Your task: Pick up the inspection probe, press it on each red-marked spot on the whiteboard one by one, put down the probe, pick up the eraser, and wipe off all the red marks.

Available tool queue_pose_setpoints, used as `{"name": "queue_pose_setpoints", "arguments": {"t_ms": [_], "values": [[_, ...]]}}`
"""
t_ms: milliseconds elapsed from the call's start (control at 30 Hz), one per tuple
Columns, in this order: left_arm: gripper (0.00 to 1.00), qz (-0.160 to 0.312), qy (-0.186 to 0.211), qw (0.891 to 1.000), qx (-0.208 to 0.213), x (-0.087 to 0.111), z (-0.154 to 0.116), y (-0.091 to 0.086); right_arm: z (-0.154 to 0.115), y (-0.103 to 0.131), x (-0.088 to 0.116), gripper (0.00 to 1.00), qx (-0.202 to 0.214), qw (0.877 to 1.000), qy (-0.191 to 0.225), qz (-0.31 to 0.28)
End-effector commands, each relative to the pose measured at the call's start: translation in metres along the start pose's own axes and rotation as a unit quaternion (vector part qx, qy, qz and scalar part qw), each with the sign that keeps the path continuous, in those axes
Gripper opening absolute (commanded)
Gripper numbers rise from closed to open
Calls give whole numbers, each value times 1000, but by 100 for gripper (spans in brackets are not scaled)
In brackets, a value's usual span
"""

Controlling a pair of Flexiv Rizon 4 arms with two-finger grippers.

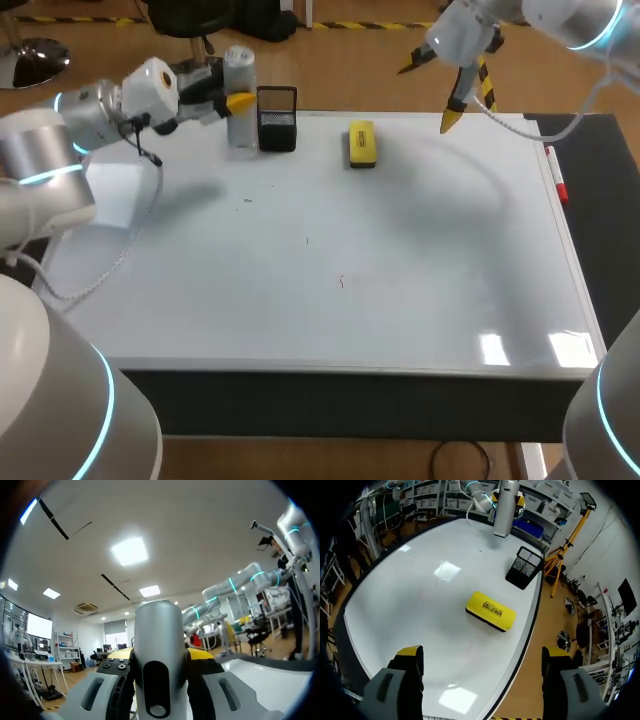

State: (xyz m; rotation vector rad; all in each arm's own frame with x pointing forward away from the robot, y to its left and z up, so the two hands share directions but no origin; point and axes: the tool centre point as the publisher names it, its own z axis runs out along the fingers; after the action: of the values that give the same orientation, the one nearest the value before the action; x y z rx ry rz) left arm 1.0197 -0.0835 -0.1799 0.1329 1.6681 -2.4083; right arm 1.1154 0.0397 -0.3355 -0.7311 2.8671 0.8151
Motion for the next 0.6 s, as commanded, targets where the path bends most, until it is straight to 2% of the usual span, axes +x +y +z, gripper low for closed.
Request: {"name": "queue_pose_setpoints", "arguments": {"t_ms": [33,300,600], "values": [[0,8,32,999,-4,-20,5,-11,-1,0,-1,100,2,1000,3,0],[0,23,54,998,28,-41,18,-26,-1,0,-1,100,2,1000,3,0],[0,-5,92,994,60,-58,47,-12,-1,0,-1,100,2,1000,3,0]]}}
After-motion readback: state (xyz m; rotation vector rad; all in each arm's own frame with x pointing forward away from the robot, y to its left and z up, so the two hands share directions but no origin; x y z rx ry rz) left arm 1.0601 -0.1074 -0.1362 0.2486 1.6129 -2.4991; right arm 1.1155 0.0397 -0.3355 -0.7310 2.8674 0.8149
